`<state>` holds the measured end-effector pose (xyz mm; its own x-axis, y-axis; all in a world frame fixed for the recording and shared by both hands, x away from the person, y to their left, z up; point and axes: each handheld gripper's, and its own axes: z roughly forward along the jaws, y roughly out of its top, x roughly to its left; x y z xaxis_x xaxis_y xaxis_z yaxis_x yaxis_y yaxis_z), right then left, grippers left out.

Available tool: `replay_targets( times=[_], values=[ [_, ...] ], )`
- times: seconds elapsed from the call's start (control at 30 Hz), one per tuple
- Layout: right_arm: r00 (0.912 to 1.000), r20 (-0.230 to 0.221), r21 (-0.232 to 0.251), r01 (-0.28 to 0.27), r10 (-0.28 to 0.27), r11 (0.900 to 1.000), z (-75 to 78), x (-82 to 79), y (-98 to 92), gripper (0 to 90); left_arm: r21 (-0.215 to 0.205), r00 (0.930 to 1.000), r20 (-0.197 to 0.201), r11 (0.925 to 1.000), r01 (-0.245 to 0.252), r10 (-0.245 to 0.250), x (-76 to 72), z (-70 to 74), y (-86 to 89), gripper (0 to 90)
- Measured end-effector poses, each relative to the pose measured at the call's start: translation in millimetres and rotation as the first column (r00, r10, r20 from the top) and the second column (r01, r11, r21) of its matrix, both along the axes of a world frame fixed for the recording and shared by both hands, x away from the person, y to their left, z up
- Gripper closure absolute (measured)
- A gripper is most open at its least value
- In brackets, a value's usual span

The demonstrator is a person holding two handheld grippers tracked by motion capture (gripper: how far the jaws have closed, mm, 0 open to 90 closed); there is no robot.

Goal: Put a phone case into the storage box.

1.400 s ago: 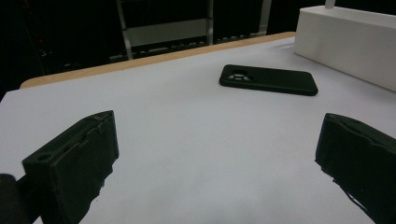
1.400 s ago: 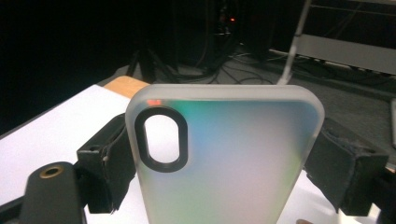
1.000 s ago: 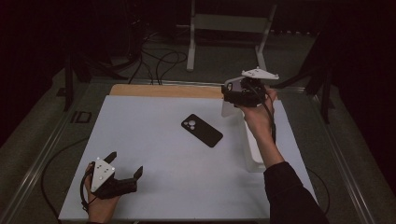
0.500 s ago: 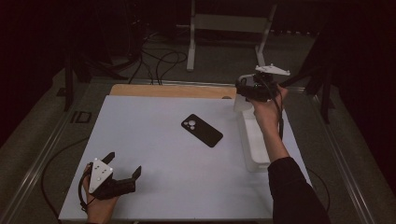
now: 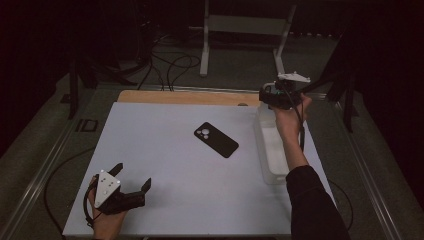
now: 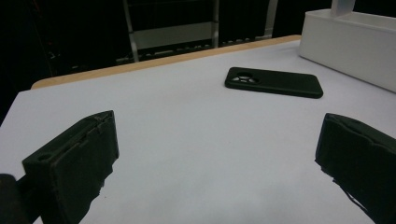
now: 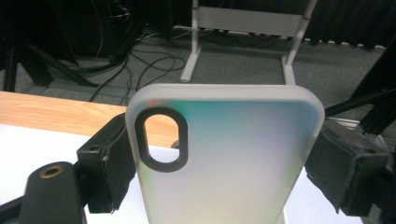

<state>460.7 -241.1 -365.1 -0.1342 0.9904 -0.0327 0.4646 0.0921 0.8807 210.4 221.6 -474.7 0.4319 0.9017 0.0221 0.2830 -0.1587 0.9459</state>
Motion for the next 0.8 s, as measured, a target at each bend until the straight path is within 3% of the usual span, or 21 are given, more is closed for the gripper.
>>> replay_targets(
  times=[0.13, 0.37, 0.8],
  values=[
    [0.9989, -0.012, 0.005, 0.046, -0.046, 0.999, -4.6, 3.2, -7.0, 16.3, -0.001, 1.0, 0.0, 1.0, -0.001, 0.001, -0.2, 0.0, 0.1, 0.0],
    [0.9977, -0.038, 0.025, 0.056, -0.055, 0.998, -15.9, 6.8, -11.4, 16.3, -0.001, 1.0, 0.0, 1.0, 0.003, -0.003, -0.4, 0.0, -0.8, 0.0],
    [0.9934, -0.096, -0.005, 0.062, -0.063, 0.998, -43.5, 13.8, -8.2, 16.2, -0.001, 1.0, -0.004, 1.0, 0.008, -0.008, -0.2, -0.4, -0.8, 0.0]
  ],
)
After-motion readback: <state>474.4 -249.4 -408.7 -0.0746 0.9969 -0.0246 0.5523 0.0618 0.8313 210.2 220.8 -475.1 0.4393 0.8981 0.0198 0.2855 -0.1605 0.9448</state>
